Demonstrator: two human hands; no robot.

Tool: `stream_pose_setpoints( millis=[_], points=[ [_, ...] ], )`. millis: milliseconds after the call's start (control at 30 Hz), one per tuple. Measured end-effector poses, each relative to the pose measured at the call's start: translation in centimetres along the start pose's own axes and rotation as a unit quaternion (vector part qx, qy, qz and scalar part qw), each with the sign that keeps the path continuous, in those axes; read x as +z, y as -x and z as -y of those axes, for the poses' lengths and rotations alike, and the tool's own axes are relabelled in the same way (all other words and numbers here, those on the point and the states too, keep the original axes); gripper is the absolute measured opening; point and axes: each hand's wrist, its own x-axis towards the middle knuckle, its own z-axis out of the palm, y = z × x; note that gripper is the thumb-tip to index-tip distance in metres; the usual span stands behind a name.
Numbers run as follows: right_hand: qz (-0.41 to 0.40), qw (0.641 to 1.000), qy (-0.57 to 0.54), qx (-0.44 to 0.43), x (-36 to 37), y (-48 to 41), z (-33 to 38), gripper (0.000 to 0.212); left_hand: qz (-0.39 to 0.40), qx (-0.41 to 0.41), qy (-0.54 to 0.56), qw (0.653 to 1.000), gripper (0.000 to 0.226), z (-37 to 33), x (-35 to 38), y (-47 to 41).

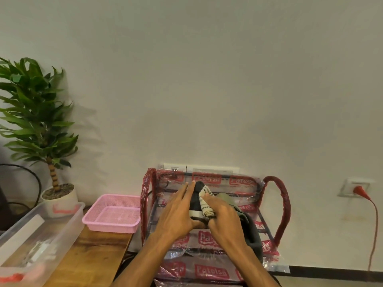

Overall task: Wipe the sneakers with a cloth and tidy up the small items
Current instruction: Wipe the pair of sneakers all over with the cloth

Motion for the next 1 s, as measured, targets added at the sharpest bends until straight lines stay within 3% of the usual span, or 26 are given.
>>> stream_pose_setpoints(
  millis=[100,233,433,533,633,800,1000],
  points=[
    [0.003,1.0,-0.003,-0.001,0.0,0.1,-0.3,0.071,0.055,0.016,0.031,0.998,0.128,0.5,-0.5,-1.0],
    [-0.001,1.0,-0.011,0.002,-0.2,0.4,-0.2,0.072,0.044,0.021,0.112,0.992,0.107,0.8,-0.5,-1.2],
    [-0.076,0.997,-0.02,-0.007,-1.6,-0.5,0.6,0.072,-0.068,0.04,0.139,0.987,0.089,-1.6,-0.8,-0.8],
    [-0.106,0.994,-0.022,-0.011,-2.4,-1.5,0.7,0.064,-0.139,0.039,0.115,0.983,0.097,-2.5,-1.1,-0.9],
    [-0.117,0.993,-0.002,-0.011,-2.6,-2.2,1.0,0.057,-0.184,-0.015,0.116,0.976,0.113,-2.5,-0.8,-0.7],
    [-0.014,0.999,0.05,-0.006,-1.1,-1.7,2.0,0.057,-0.161,-0.103,0.114,0.975,0.122,-2.4,1.1,1.1],
    [-0.001,0.997,0.072,0.003,0.0,-1.5,1.3,0.06,-0.099,-0.132,0.064,0.984,0.112,-2.1,1.9,1.8]
  ],
)
